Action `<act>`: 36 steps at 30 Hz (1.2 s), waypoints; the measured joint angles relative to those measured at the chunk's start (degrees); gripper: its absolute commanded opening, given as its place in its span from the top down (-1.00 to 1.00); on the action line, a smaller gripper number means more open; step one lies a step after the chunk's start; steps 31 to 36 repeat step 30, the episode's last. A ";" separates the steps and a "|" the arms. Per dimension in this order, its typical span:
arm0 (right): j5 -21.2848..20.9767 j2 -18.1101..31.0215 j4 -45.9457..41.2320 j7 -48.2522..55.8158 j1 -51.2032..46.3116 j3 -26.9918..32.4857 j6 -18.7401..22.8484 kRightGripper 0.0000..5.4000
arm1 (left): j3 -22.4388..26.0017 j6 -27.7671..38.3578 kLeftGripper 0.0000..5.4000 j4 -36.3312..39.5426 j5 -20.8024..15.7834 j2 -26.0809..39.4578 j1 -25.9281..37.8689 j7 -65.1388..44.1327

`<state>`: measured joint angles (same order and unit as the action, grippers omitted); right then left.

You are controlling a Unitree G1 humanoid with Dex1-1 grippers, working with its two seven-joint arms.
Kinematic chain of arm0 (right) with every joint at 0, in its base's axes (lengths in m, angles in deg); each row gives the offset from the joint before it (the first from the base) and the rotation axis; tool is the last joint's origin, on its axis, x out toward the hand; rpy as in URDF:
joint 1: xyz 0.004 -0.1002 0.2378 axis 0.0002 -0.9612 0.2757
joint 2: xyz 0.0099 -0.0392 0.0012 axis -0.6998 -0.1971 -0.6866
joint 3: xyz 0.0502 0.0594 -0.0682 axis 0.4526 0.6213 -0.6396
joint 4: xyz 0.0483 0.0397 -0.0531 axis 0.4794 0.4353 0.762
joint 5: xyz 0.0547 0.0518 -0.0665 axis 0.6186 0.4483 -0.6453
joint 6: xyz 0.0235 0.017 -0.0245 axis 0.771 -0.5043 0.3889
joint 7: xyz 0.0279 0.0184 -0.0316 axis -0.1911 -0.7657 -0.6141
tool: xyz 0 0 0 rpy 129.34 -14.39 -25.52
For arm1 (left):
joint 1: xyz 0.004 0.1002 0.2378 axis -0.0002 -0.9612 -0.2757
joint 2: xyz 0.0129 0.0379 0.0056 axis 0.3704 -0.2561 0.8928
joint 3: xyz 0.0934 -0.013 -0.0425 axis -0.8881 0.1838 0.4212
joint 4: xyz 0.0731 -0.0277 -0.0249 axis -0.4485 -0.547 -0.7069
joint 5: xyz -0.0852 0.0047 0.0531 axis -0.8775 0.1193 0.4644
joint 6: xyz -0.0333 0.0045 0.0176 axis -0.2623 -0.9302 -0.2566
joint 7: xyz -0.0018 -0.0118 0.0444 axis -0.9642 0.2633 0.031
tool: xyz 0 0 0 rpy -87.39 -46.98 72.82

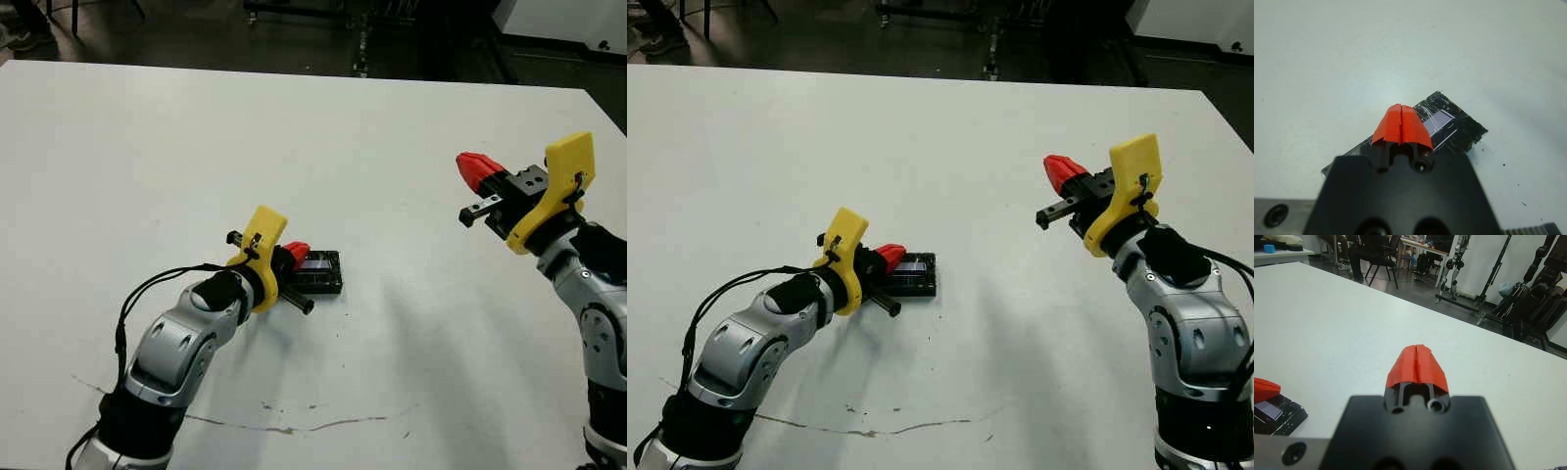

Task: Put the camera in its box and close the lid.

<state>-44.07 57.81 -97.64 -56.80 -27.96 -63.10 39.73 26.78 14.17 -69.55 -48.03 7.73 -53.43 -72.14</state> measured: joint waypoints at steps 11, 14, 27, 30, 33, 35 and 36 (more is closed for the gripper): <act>0.37 -0.34 -0.53 -0.82 -0.02 0.25 0.57 1.00 | 9.29 9.66 1.00 5.20 -1.78 -0.86 -3.97 1.30; 0.80 -1.29 -1.19 -1.74 -0.02 0.27 0.57 1.00 | 14.96 15.97 1.00 8.93 -2.38 -2.03 -2.76 4.17; -2.21 -7.49 -2.52 -9.64 -2.24 -0.27 -3.53 1.00 | 29.65 52.46 1.00 -3.07 4.82 -2.31 -4.60 13.66; -3.49 -9.45 -2.53 -11.74 -2.80 -0.80 -5.02 1.00 | 29.48 55.70 1.00 -5.02 6.32 -2.31 -8.11 13.94; -3.49 -9.45 -2.53 -11.74 -2.80 -0.80 -5.02 1.00 | 29.48 55.70 1.00 -5.02 6.32 -2.31 -8.11 13.94; -3.49 -9.45 -2.53 -11.74 -2.80 -0.80 -5.02 1.00 | 29.48 55.70 1.00 -5.02 6.32 -2.31 -8.11 13.94; -3.49 -9.45 -2.53 -11.74 -2.80 -0.80 -5.02 1.00 | 29.48 55.70 1.00 -5.02 6.32 -2.31 -8.11 13.94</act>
